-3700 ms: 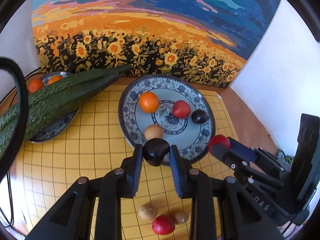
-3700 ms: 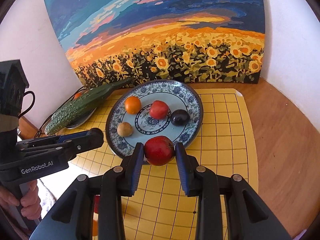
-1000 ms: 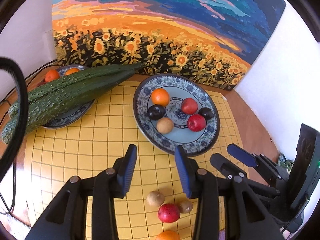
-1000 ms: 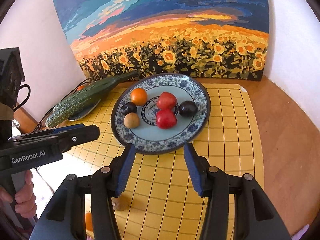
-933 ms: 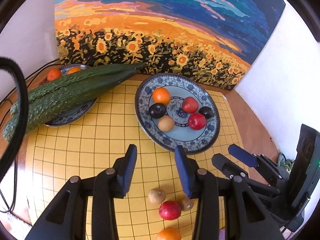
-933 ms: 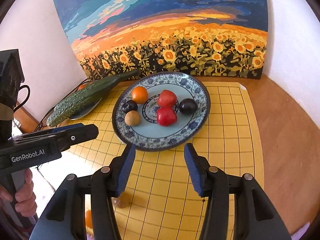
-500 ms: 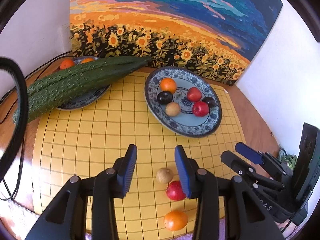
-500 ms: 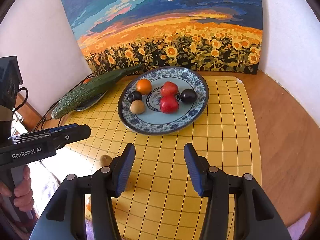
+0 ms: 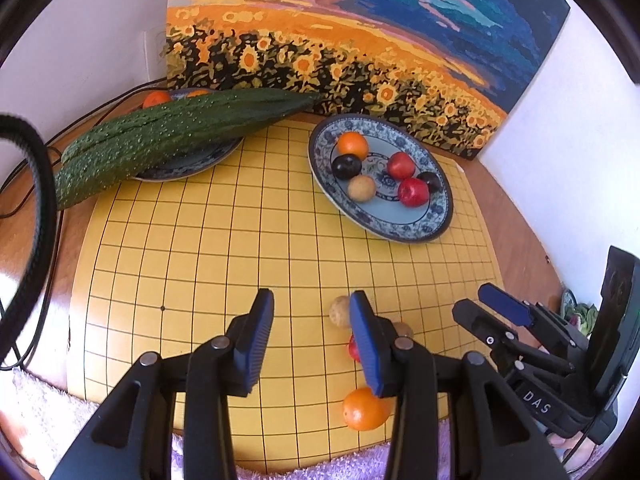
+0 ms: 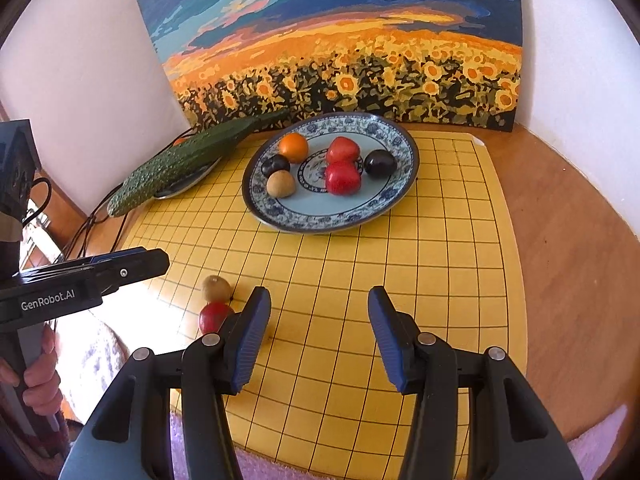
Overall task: Organize fruits
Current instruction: 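Withdraw both grippers from the plate toward the remaining fruits, then grasp a red apple with the left gripper while the right gripper grasps a brown kiwi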
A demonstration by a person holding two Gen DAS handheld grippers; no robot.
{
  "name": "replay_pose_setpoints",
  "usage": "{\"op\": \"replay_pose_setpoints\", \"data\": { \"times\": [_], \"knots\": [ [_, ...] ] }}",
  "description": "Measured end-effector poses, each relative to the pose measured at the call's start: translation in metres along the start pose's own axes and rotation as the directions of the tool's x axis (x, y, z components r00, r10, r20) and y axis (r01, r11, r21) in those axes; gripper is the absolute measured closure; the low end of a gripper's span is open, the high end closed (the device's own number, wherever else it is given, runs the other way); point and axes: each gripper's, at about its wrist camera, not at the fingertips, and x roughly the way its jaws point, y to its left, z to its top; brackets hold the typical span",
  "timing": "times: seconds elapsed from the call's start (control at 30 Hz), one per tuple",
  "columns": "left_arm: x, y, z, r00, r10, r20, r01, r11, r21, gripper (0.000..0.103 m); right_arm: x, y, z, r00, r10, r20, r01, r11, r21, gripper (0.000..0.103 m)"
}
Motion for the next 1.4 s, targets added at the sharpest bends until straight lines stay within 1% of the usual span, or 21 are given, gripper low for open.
{"op": "replay_pose_setpoints", "data": {
  "times": [0.3,0.5,0.67,0.87,1.3,1.4],
  "knots": [
    [0.005,0.002,-0.010,1.000,0.002,-0.025,-0.002,1.000,0.007,0.062,0.003,0.003,-0.006,1.000,0.008,-0.019,-0.008,1.000,-0.011,0.051],
    [0.013,-0.007,-0.018,0.998,-0.023,-0.059,0.025,0.999,0.038,0.062,0.006,0.009,-0.008,0.999,0.015,-0.030,-0.015,1.000,-0.023,0.051],
    [0.017,-0.014,-0.018,0.997,-0.029,-0.073,0.034,0.997,0.066,0.062,0.008,0.011,-0.009,0.999,0.019,-0.033,-0.020,0.999,-0.025,0.051],
    [0.024,-0.023,-0.020,0.994,-0.051,-0.099,0.059,0.995,0.086,0.062,0.008,0.005,-0.010,0.999,0.012,-0.036,-0.012,1.000,-0.014,0.051],
    [0.039,-0.031,-0.022,0.985,-0.092,-0.145,0.107,0.989,0.102,0.063,0.010,-0.001,-0.013,0.999,0.006,-0.044,-0.006,1.000,0.013,0.051],
    [0.042,-0.032,-0.022,0.982,-0.103,-0.155,0.119,0.988,0.096,0.069,0.010,-0.001,-0.013,0.999,0.006,-0.045,-0.006,1.000,0.012,0.051]
  ]
}}
